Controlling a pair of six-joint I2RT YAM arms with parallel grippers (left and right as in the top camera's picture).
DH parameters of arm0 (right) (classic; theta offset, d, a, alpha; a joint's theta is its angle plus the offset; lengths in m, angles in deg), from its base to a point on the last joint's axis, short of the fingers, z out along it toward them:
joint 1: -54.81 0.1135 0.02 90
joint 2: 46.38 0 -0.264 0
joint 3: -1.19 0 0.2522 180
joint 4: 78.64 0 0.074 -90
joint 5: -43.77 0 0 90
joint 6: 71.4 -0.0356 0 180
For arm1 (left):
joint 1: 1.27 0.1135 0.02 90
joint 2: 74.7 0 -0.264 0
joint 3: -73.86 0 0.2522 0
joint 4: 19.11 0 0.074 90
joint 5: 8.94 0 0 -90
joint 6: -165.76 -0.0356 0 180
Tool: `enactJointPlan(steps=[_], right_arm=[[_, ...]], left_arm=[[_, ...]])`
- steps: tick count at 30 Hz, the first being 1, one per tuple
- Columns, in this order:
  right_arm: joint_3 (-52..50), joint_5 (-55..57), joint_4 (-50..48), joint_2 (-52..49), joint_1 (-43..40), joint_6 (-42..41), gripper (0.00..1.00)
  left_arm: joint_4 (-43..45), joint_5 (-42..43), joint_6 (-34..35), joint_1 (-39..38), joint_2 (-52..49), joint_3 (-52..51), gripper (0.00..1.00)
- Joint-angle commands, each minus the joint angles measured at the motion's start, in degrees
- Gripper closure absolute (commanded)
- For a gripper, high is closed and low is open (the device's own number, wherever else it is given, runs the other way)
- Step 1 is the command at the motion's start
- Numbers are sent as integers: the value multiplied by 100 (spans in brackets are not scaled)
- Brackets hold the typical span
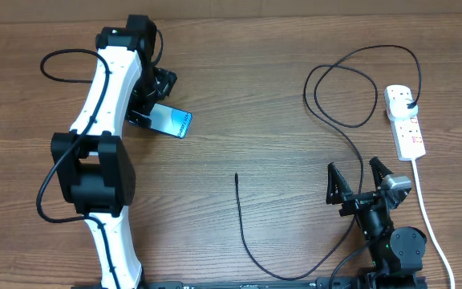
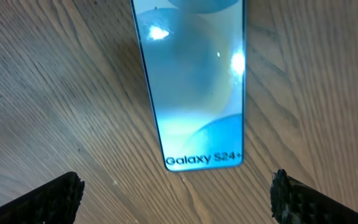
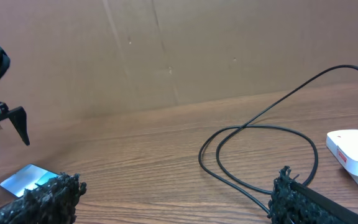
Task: Plug charger to phone and switch on socket
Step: 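Lower the left gripper onto the phone's top edge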
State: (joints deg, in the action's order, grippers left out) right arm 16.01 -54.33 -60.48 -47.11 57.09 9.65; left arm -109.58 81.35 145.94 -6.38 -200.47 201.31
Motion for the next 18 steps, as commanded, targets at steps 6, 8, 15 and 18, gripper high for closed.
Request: enactJointPlan(steps=[6,8,15,18], right_arm=[[-57,55,-17,57,28,42,0],[-57,55,-17,57,28,42,0],[-57,55,-17,57,28,42,0],[-57,55,-17,57,28,42,0]], left_arm=[[50,-247,17,70,-50,109,0],[68,-269,20,72,-50,72,0],[179,-302,203,70,-57,-114,0],[262,-254,227,70,-61,-236,0]])
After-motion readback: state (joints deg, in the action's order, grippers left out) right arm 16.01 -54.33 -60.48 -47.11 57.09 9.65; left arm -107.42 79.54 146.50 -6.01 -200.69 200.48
